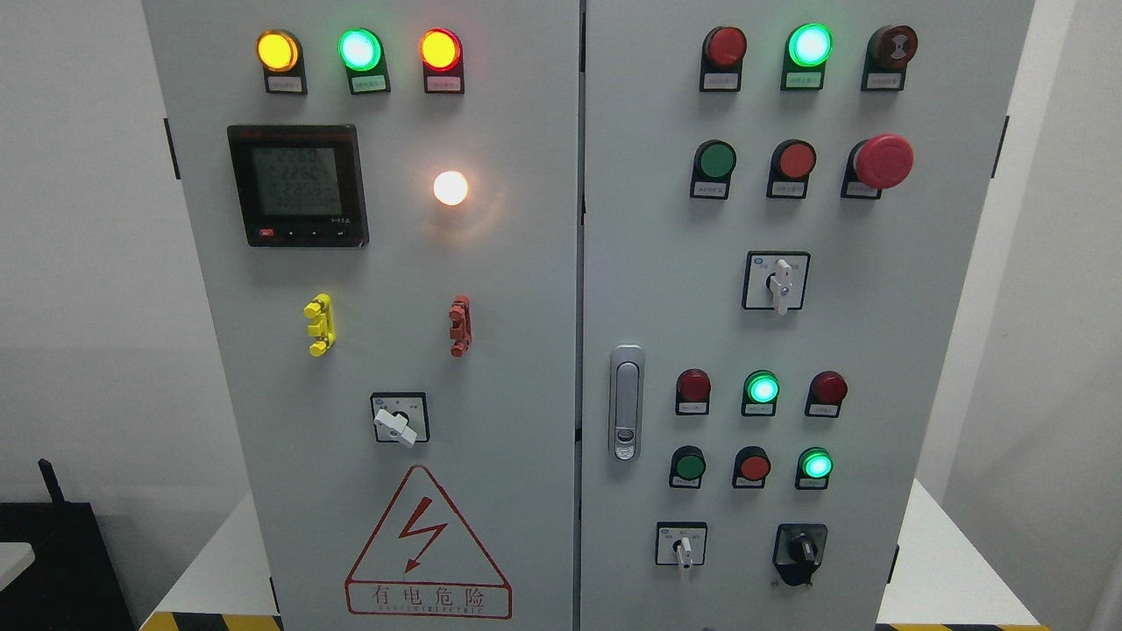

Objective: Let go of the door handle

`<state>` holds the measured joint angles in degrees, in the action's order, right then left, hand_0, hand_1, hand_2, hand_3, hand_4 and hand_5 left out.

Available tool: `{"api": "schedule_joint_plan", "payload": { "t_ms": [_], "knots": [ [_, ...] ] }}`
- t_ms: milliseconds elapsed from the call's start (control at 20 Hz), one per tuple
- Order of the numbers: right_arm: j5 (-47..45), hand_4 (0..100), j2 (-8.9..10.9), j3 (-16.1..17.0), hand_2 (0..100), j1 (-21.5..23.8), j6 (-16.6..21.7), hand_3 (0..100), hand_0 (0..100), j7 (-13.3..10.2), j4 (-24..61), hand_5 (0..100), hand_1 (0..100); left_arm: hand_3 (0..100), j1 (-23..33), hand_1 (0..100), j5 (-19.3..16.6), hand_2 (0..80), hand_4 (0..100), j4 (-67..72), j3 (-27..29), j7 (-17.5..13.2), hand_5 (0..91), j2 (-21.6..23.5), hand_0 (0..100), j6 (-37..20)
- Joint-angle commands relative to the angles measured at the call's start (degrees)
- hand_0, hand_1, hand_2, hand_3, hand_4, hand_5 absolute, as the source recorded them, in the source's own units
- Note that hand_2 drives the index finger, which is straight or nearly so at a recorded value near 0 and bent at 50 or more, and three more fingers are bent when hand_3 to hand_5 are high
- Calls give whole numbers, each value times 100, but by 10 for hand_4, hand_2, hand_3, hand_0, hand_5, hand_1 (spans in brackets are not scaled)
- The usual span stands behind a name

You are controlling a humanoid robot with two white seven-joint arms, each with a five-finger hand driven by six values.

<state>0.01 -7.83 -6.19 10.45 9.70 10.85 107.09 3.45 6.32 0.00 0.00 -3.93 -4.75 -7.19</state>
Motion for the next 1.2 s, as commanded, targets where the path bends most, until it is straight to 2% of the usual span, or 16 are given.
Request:
{"api": "schedule_joint_plan", "payload": {
  "t_ms": [0, 100, 301, 401, 451, 501, 601, 701, 802, 952, 1052, 1152],
  "knots": [
    [201, 267, 0, -14, 0, -26, -3, 219, 422, -3, -4, 246, 0, 0, -2, 389, 1, 0, 0, -88, -70, -3, 0, 0, 120, -2],
    [201, 318, 0, -14, 0, -26, -3, 265, 421, -3, -4, 291, 0, 0, -2, 389, 1, 0, 0, -88, -70, -3, 0, 0, 120, -2],
    [228, 346, 0, -23, 0, -78, 6, 302, 418, -30, -4, 317, 0, 0, 7, 389, 1, 0, 0, -88, -70, -3, 0, 0, 120, -2],
    [289, 437, 0, -58, 0, -157, 14, 481, 408, -39, -4, 412, 19, 0, -2, 389, 1, 0, 0, -88, -70, -3, 0, 0, 120, -2],
    [455, 564, 9, -67, 0, -210, 14, 635, 399, -47, -4, 596, 42, 0, -2, 389, 1, 0, 0, -88, -70, -3, 0, 0, 120, -2],
    [700, 687, 9, -67, 0, -228, 23, 737, 386, -56, -13, 760, 90, 0, -2, 389, 1, 0, 0, -88, -70, -3, 0, 0, 120, -2],
    [1358, 829, 9, -23, 0, -237, 250, 861, 392, -143, -65, 899, 128, 0, -2, 389, 1, 0, 0, -88, -70, -3, 0, 0, 120, -2],
    [1825, 903, 18, -14, 0, -298, 540, 952, 402, -441, -153, 958, 168, 0, 7, 389, 1, 0, 0, -88, -70, -3, 0, 0, 120, -2],
    [2186, 956, 9, -84, 0, -429, 577, 1000, 402, -1011, -180, 981, 247, 0, 7, 389, 1, 0, 0, -88, -70, -3, 0, 0, 120, -2],
    [3484, 1000, 0, -364, 0, -693, 559, 1000, 397, -1680, -206, 981, 369, 0, -2, 389, 1, 0, 0, -88, -70, -3, 0, 0, 120, -2],
    [4346, 1000, -9, -584, 0, -781, 542, 1000, 407, -2128, -224, 979, 401, 0, -2, 389, 1, 0, 0, -88, -70, -3, 0, 0, 120, -2],
    [4962, 1000, -9, -856, 0, -913, 428, 1000, 404, -2480, -276, 979, 409, 0, -2, 389, 1, 0, 0, -88, -70, -3, 0, 0, 120, -2]
  ]
}}
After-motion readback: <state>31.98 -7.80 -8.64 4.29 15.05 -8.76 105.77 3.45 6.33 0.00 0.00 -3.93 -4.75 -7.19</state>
